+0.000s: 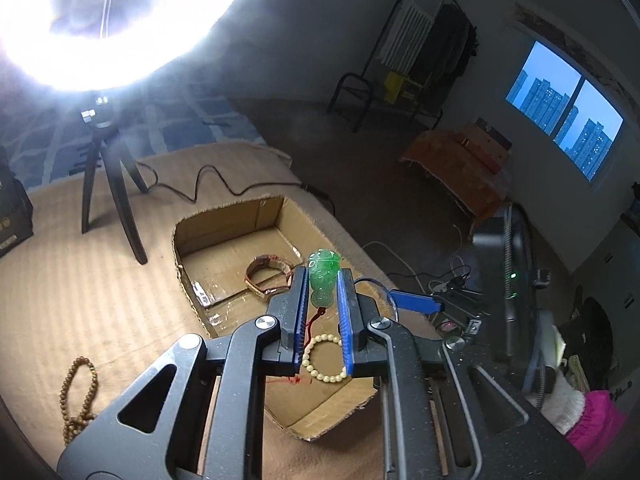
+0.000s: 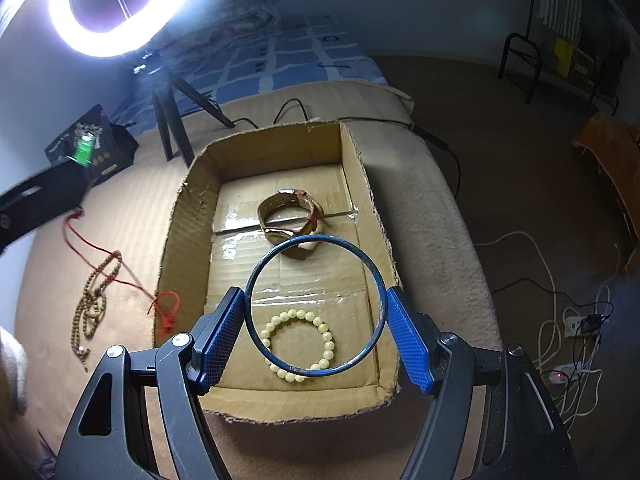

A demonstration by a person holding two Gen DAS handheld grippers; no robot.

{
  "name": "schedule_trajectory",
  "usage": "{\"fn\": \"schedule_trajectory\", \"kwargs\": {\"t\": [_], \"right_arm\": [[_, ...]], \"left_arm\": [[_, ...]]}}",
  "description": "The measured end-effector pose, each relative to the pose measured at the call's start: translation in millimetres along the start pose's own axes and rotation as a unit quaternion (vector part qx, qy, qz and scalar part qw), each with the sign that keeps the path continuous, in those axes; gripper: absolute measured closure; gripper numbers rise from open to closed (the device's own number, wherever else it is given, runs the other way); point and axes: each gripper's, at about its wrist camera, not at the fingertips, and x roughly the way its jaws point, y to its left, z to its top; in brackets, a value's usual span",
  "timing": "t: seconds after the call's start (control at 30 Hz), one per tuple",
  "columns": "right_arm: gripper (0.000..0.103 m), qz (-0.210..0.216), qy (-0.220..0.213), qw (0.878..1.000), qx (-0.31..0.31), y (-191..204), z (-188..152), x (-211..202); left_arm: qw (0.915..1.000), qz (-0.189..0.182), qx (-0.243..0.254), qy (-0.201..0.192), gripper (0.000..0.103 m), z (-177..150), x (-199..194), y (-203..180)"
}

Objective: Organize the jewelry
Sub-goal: 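Carry the pendant and bangle into the box and open both tools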

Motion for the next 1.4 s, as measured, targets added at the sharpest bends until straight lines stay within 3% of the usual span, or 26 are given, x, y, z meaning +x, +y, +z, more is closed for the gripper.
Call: {"fn": "schedule_trajectory", "kwargs": {"t": [0.43,1.0,1.13,1.4], "right_arm": [[0.032,-0.015,0.019,1.000,-0.012,5.8,-0.7,22.4],[0.032,-0.017,0.023,1.000,-0.011,3.6,-0.6,25.1],[0.025,-0.017,0.016,1.000,-0.010,4.4,-0.6,22.8],[0.025,-0.014,0.011,1.000,-0.005,5.2,-1.6,15.1]], "left_arm": [[0.9984,0.032,0.010,0.045,0.090,-22.1,34.2,11.6],[0.9977,0.049,-0.002,0.047,0.090,-20.6,32.8,15.0],[0.9975,0.054,-0.002,0.046,0.090,-21.3,30.3,14.4],[0.9972,0.062,-0.004,0.043,0.090,-24.6,19.6,14.7]]}}
